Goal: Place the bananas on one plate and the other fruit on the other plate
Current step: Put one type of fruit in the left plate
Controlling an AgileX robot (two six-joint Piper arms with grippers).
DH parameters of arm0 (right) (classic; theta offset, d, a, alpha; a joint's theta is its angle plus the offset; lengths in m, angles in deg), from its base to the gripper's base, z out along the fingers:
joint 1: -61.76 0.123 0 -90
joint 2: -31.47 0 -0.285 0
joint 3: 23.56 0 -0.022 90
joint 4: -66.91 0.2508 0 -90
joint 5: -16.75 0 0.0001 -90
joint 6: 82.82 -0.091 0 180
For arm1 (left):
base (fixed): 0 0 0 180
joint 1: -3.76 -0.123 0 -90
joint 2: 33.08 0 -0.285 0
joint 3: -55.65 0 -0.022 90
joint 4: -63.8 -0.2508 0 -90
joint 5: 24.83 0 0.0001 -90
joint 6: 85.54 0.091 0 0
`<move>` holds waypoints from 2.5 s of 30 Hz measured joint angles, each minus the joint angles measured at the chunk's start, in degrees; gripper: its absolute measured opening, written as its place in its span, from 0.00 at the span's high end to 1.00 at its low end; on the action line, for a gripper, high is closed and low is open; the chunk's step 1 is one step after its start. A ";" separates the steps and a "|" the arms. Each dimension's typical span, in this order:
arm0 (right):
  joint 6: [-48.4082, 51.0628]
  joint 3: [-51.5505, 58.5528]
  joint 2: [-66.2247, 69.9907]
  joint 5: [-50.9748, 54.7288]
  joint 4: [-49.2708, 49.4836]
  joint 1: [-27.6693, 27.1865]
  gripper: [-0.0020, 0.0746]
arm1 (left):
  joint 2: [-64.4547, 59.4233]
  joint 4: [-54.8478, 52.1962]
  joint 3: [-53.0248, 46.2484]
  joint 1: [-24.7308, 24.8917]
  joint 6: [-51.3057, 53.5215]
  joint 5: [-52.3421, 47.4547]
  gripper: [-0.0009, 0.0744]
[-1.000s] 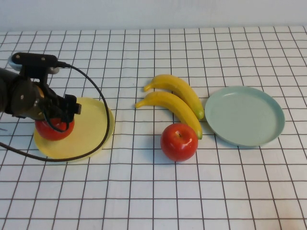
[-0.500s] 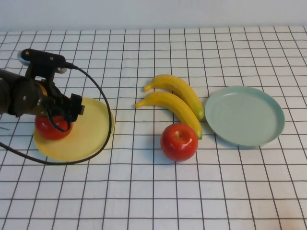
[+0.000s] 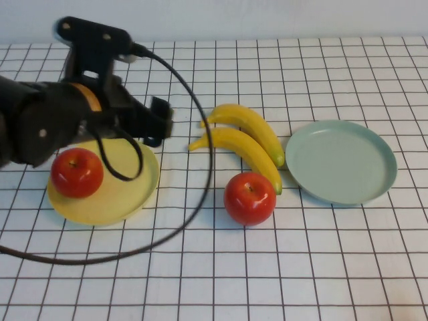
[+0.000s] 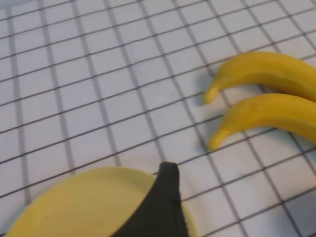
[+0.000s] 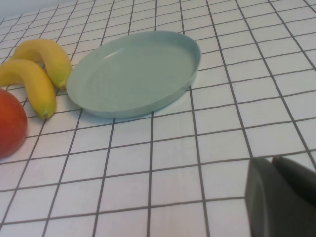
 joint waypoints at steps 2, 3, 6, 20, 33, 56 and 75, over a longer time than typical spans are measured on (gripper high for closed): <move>0.00 0.00 0.00 0.00 0.00 0.00 0.99 | -1.60 0.48 0.00 4.37 0.20 0.71 0.10; 0.00 0.00 0.00 0.00 0.00 0.00 0.99 | -2.78 0.65 0.00 6.16 0.34 1.47 0.10; 0.00 0.00 0.00 0.00 0.00 0.00 0.99 | -6.25 0.65 0.00 9.51 0.37 3.04 0.10; 0.00 0.00 0.00 0.00 0.00 0.00 0.99 | -23.71 4.26 16.75 17.86 6.19 -11.50 0.10; 0.00 0.00 0.00 0.00 0.00 0.00 0.99 | -31.09 10.66 25.26 17.86 13.11 -19.48 0.10; 0.00 0.00 0.00 0.00 0.00 0.00 0.99 | -33.24 8.93 32.00 17.26 13.91 -27.36 0.21; 0.00 0.00 0.00 0.00 0.00 0.00 0.99 | -24.00 -2.98 36.96 -0.33 5.62 -36.78 0.21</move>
